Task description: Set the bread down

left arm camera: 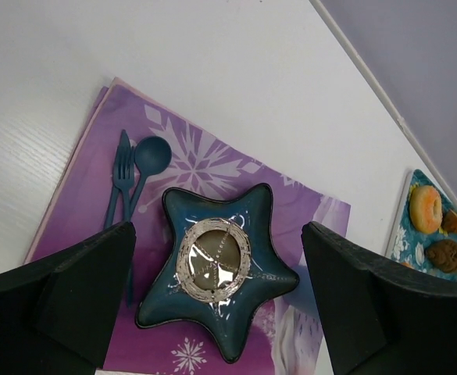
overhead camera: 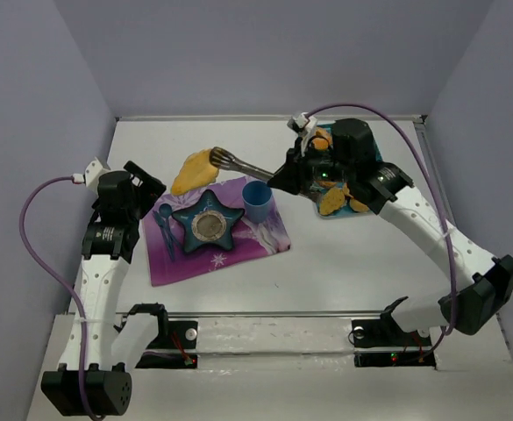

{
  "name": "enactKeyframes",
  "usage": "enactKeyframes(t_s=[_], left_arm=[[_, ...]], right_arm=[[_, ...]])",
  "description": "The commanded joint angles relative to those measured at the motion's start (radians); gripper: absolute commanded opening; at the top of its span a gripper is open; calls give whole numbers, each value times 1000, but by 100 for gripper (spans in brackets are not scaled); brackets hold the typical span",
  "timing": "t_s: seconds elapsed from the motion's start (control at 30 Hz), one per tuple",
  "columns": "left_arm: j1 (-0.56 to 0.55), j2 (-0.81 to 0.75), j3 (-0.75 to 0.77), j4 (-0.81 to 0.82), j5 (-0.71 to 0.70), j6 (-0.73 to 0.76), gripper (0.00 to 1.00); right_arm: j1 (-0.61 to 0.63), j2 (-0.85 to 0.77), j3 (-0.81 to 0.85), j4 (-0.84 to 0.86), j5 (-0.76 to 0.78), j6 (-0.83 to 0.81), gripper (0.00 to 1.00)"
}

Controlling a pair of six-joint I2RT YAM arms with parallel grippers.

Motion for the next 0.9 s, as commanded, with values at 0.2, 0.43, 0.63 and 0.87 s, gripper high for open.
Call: enactKeyframes(t_s=[0.2, 0.43, 0.63, 0.87], left_arm=[[6, -62, 30, -46, -58, 18, 99], [6, -65, 24, -43, -55, 24, 99], [6, -62, 23, -46, -57, 29, 99], [6, -60, 19, -40, -55, 27, 99]], right_arm=[[137, 287, 177, -159, 21, -195, 8], [146, 407, 209, -200, 15, -214, 11], [146, 473, 245, -204, 86, -199, 24], [146, 502, 280, -216, 185, -164, 50]])
